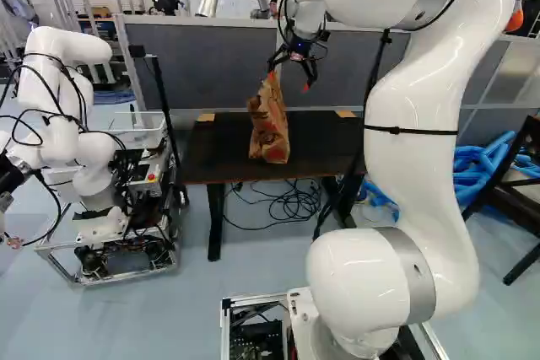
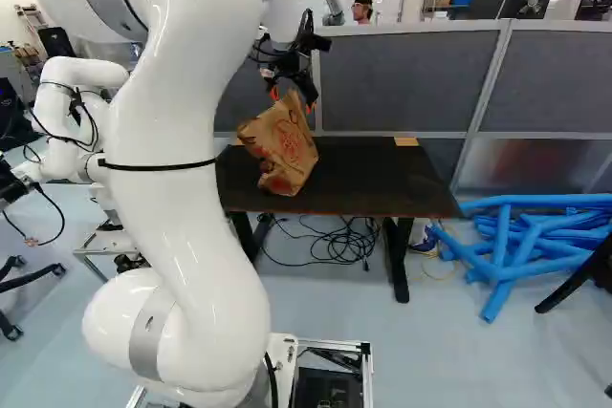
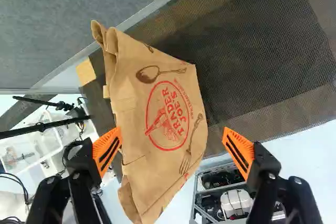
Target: Pick up the bag on the ground and place it on the table
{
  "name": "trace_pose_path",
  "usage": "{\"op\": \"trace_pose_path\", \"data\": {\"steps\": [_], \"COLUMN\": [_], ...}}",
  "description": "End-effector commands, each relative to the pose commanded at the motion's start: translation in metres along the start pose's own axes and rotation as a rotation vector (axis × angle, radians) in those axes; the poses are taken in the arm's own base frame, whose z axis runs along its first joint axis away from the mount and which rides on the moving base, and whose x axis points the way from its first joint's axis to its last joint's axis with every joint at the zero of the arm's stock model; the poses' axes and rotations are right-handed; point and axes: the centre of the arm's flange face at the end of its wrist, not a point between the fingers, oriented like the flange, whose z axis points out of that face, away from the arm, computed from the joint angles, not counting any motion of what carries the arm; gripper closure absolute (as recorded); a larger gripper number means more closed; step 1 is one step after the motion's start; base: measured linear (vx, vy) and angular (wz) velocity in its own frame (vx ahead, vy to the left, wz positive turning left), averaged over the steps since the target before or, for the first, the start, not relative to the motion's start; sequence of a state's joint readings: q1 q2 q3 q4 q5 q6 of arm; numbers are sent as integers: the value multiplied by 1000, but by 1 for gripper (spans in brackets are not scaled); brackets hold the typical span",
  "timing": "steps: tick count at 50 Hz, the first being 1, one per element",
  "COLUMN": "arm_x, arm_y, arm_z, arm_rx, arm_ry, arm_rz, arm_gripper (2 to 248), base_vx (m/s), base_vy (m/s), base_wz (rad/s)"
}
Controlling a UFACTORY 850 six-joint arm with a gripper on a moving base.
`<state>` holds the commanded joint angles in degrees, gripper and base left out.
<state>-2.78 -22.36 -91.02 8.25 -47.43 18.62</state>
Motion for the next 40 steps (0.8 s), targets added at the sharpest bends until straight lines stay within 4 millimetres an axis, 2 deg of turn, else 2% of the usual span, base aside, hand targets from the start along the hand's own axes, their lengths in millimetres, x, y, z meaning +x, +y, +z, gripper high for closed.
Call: {"op": "trace_pose_path", "data": {"steps": [15, 40], "arm_x": [0, 0], "arm_y": [-2, -2], "arm_z": [-21, -21], "arm_rx": [13, 13], "arm_ry": [30, 30], "arm_rz": [-4, -4], "arm_gripper": [3, 3], "base_vx": [0, 0], "base_vy": [0, 0], "base_wz": [0, 0]}}
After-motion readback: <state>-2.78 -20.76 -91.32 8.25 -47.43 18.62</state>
